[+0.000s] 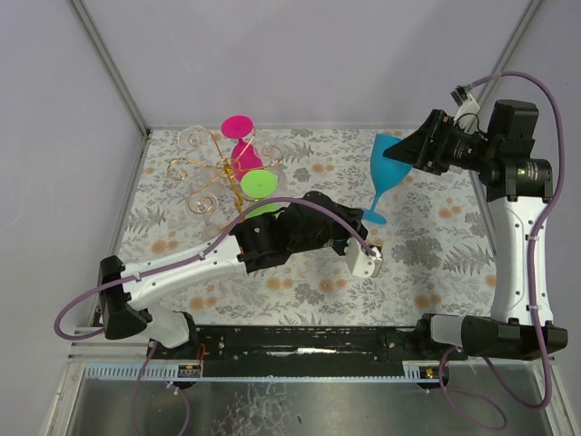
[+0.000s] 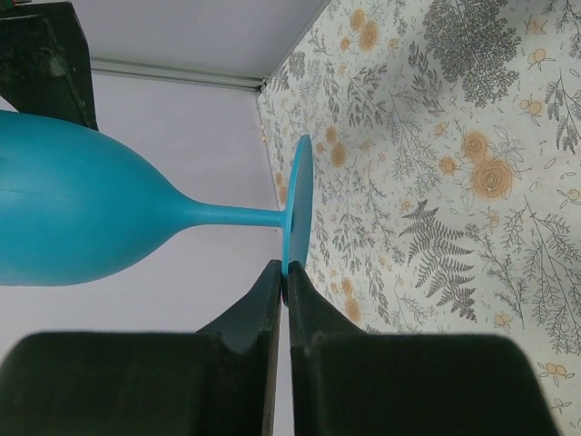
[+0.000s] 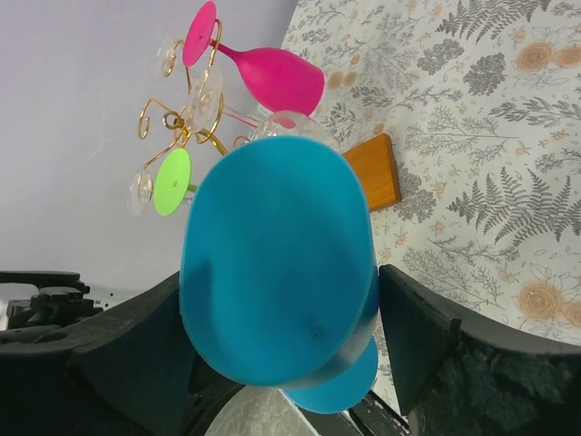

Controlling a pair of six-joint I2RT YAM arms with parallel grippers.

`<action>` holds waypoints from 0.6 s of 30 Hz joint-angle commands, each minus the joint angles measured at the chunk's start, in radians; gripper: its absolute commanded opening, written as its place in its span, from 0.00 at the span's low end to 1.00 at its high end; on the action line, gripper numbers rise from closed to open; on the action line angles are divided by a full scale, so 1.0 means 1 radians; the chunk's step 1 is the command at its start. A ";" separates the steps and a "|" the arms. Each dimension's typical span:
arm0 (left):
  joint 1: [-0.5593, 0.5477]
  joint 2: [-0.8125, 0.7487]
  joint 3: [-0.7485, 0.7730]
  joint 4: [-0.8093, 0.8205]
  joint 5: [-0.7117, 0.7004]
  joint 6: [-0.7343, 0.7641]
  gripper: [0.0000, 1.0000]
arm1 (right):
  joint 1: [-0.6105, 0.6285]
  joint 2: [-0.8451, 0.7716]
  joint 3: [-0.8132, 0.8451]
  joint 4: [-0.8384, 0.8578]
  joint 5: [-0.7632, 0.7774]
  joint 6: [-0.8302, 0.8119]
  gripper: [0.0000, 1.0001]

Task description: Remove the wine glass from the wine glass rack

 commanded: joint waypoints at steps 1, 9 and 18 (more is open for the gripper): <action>-0.013 0.007 0.045 0.152 -0.002 0.003 0.00 | 0.003 0.001 0.023 -0.034 0.050 -0.034 0.74; -0.013 0.029 0.171 0.179 -0.089 -0.158 0.41 | 0.003 -0.007 0.107 -0.058 0.456 -0.106 0.74; 0.039 0.113 0.561 0.055 -0.155 -0.640 0.69 | 0.005 -0.075 -0.172 0.280 0.786 -0.214 0.74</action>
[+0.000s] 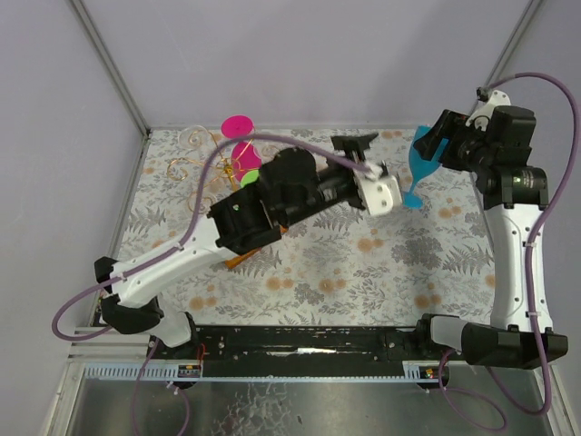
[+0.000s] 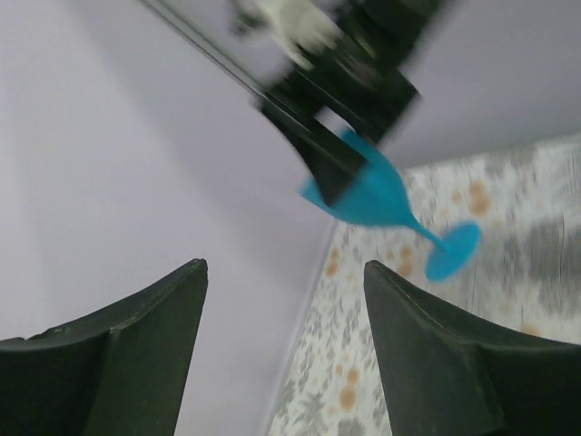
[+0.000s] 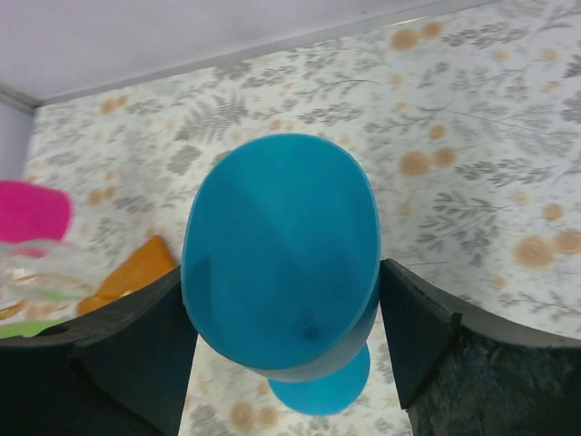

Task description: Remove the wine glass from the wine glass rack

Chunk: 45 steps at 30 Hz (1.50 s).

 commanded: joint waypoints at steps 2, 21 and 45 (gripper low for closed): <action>0.099 0.081 0.316 -0.062 -0.026 -0.438 0.70 | 0.017 -0.085 -0.265 0.372 0.209 -0.107 0.75; 0.644 -0.171 0.254 -0.297 0.359 -0.999 0.98 | 0.166 0.097 -0.743 1.349 0.345 -0.304 0.77; 0.783 -0.350 0.095 -0.369 0.491 -1.080 1.00 | 0.163 0.402 -0.842 1.596 0.433 -0.247 0.89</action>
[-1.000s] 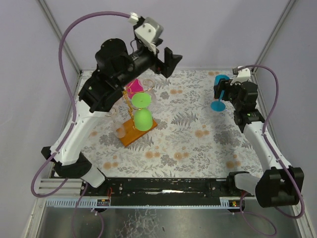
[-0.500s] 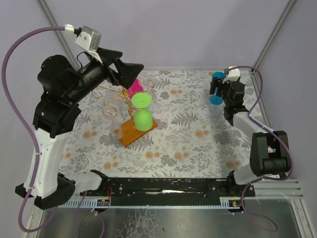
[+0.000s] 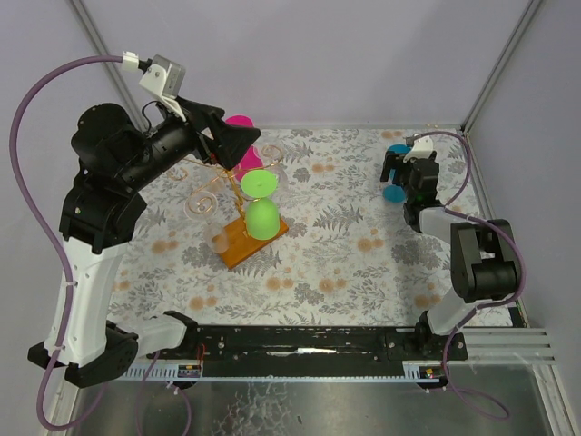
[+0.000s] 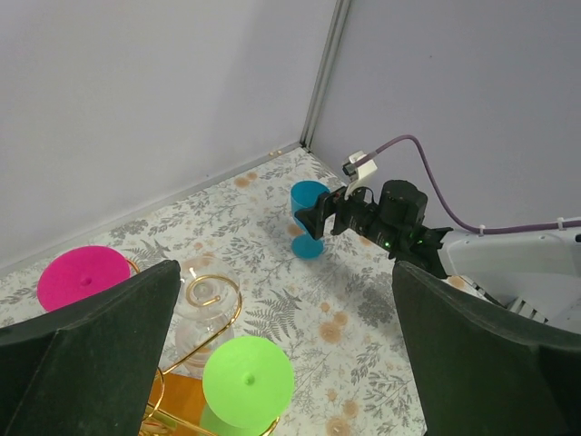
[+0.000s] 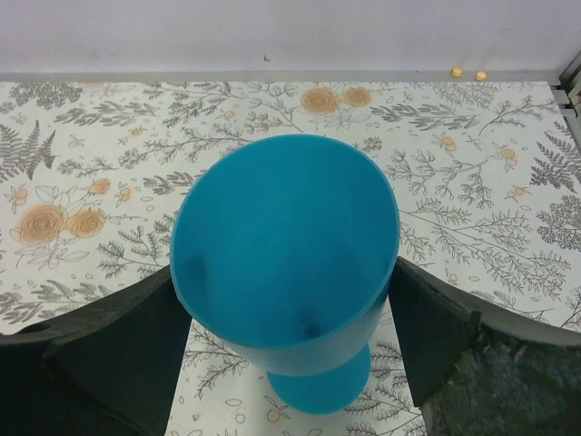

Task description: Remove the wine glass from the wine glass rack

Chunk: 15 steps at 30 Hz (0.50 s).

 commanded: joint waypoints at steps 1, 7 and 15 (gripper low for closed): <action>0.013 -0.008 -0.008 0.003 0.046 -0.018 1.00 | -0.001 0.009 -0.020 0.120 0.058 0.034 0.92; 0.015 -0.002 -0.012 0.013 0.075 -0.022 1.00 | -0.011 0.007 -0.060 0.163 0.066 0.038 0.99; 0.015 -0.005 -0.029 0.044 0.073 -0.024 1.00 | -0.013 -0.096 -0.082 0.140 0.054 0.043 0.99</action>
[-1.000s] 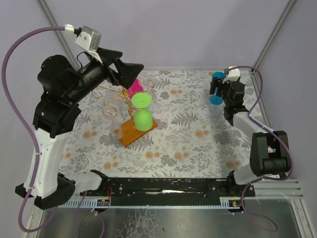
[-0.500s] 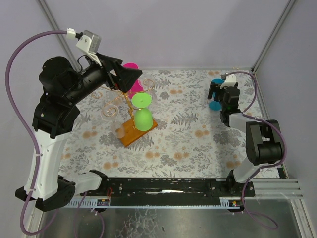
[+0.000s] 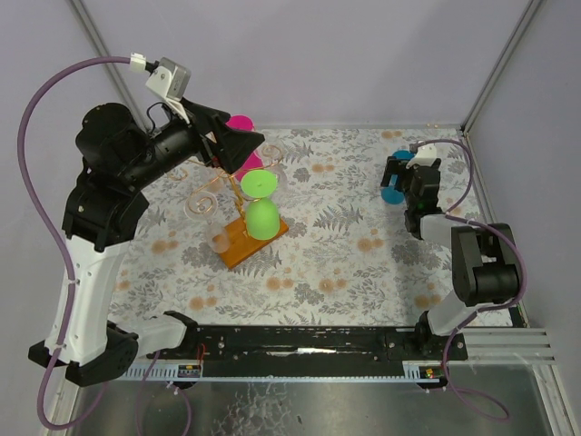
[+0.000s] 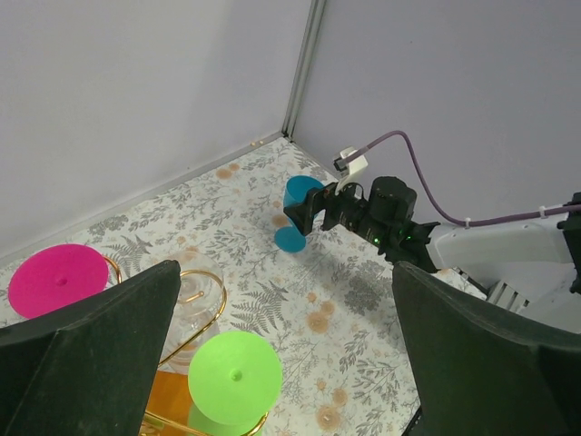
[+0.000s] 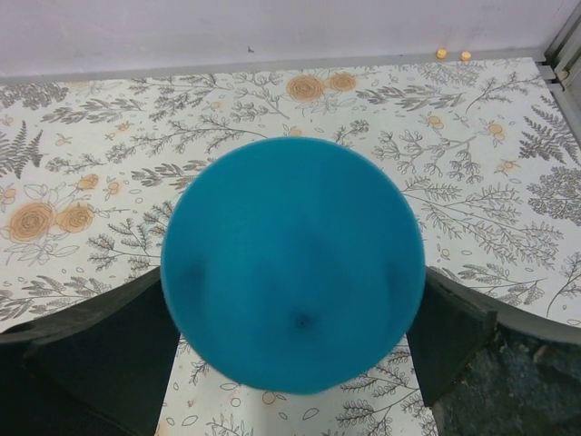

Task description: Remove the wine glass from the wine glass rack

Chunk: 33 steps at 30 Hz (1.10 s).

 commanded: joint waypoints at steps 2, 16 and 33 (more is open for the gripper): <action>0.012 -0.009 -0.018 0.059 -0.007 -0.007 1.00 | -0.005 -0.167 -0.016 0.040 0.029 -0.008 0.99; 0.458 0.204 0.065 0.192 0.264 -0.297 0.98 | -0.016 -0.678 0.102 -0.405 -0.066 0.089 0.99; 0.718 0.331 -0.146 0.369 0.548 -0.683 1.00 | -0.015 -0.629 0.449 -0.938 -0.282 0.208 0.99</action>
